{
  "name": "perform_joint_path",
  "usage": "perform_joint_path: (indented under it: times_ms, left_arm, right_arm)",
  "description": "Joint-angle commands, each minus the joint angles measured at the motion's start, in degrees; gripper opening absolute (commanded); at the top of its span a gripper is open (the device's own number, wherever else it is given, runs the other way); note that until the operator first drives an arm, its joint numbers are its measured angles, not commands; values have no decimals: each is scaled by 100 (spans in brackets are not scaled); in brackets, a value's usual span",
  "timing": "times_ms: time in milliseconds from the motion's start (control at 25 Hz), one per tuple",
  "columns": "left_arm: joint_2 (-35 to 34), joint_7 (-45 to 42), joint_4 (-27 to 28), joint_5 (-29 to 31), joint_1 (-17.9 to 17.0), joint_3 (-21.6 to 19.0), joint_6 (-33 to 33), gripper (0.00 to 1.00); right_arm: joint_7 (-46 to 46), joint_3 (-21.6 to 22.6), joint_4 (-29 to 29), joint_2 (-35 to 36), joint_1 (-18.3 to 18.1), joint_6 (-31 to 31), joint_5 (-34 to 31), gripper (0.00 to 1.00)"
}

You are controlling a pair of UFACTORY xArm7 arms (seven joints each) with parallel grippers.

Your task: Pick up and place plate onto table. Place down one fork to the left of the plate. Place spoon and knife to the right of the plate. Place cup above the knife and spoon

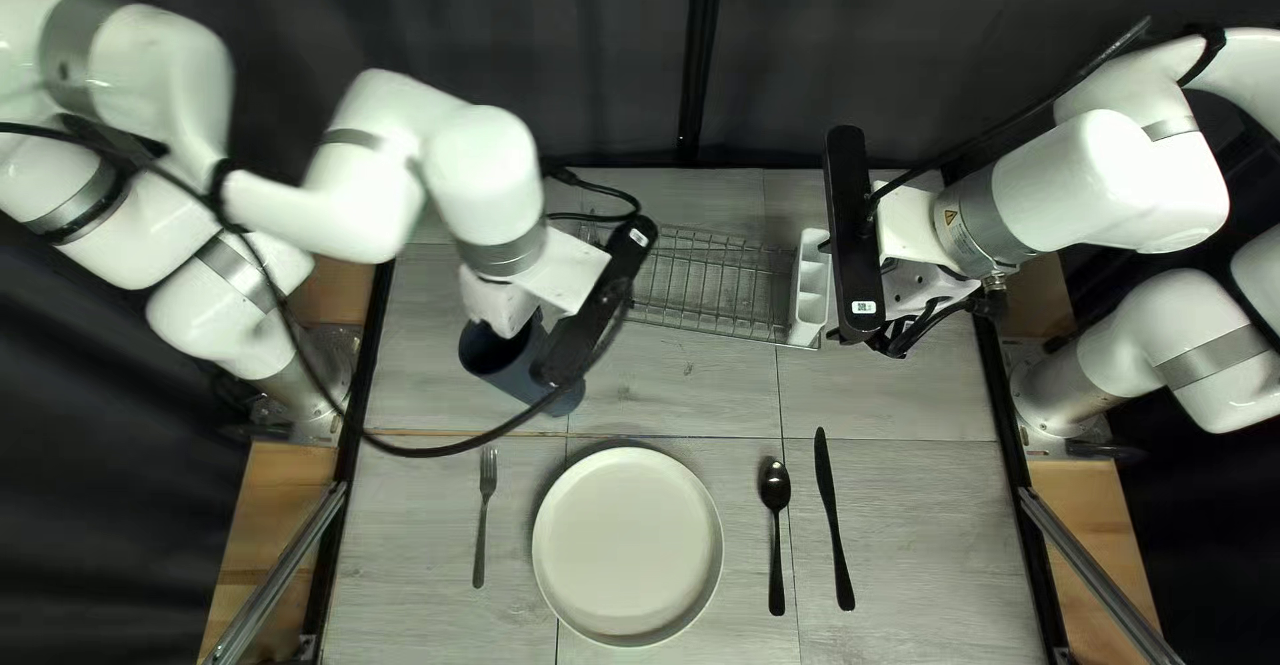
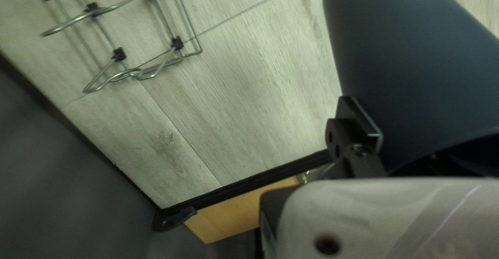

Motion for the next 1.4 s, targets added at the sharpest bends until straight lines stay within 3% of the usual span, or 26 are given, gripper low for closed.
perform_joint_path:
  times_ms: [40,480,1000,1400]
  left_arm:
    - [462,649,-111,-38,42,365,-159,0]
    - [2234,1711,123,-374,50,558,-637,0]
    - [3066,2291,295,-752,130,445,-867,0]
    - [3089,2335,214,-786,135,431,-938,0]
  right_arm:
    - [0,0,0,0,0,0,0,100]
    - [0,0,0,0,0,0,0,100]
    - [0,0,0,0,0,0,0,100]
    - [0,0,0,0,0,0,0,100]
